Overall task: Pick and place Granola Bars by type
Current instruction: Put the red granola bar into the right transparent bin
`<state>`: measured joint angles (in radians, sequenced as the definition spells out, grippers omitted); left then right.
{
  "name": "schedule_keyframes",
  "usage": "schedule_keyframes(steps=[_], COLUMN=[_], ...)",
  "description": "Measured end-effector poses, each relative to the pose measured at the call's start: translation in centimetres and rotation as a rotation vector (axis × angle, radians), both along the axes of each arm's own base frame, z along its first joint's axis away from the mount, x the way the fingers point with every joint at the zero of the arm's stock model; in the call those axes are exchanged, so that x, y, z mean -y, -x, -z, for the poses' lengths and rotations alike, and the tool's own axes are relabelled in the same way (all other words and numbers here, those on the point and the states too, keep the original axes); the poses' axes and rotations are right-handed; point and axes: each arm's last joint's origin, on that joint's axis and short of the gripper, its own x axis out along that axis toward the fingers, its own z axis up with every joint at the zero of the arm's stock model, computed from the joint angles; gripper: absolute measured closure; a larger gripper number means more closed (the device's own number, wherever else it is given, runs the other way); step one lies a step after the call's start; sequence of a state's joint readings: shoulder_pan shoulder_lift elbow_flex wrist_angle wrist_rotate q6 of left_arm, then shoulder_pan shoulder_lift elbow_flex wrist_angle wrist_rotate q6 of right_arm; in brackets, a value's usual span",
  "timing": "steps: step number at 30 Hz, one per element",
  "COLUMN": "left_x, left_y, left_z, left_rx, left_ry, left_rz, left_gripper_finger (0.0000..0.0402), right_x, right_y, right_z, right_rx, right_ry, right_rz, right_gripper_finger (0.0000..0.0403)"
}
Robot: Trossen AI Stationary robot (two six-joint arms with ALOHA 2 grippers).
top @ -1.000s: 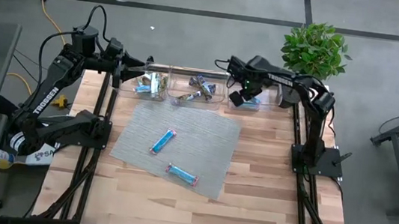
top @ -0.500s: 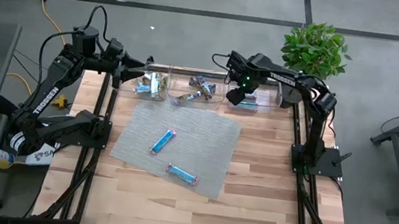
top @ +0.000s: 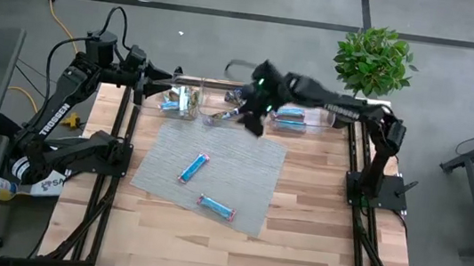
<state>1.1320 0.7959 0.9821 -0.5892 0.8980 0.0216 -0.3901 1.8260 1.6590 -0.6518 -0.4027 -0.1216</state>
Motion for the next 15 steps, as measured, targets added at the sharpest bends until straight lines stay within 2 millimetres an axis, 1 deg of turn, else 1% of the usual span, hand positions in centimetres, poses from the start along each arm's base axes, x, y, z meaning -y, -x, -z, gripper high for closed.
schedule_keyframes(steps=[3, 5, 7, 10, 12, 15], left_x=[0.0, 0.0, 0.0, 0.0, 0.0, 0.0], left_y=[0.0, 0.0, 0.0, 0.0, 0.0, 0.0], left_z=[0.0, 0.0, 0.0, 0.0, 0.0, -0.1], left_rx=[-0.002, -0.002, -0.002, -0.001, 0.000, 0.003], left_ry=[-0.003, -0.005, -0.005, -0.007, -0.005, -0.009], left_rz=[-0.002, -0.001, -0.001, -0.001, -0.002, -0.002], left_gripper_finger=[0.0168, 0.0168, 0.0168, 0.0168, 0.0168, 0.0168], right_x=[-3.9, -6.1, -7.8, -9.2, -9.8, -10.4], right_y=[-2.2, -3.3, -4.1, -4.7, -5.4, -6.5], right_z=[0.0, 0.3, 0.5, 1.4, 2.2, 2.6], right_rx=[0.062, 0.068, 0.074, 0.043, -0.010, -0.087], right_ry=[0.197, 0.303, 0.349, 0.339, 0.280, 0.209], right_rz=[-0.120, -0.136, -0.138, -0.130, -0.067, -0.001], right_gripper_finger=[0.0210, 0.0210, 0.0210, 0.0210, 0.0210, 0.0211])
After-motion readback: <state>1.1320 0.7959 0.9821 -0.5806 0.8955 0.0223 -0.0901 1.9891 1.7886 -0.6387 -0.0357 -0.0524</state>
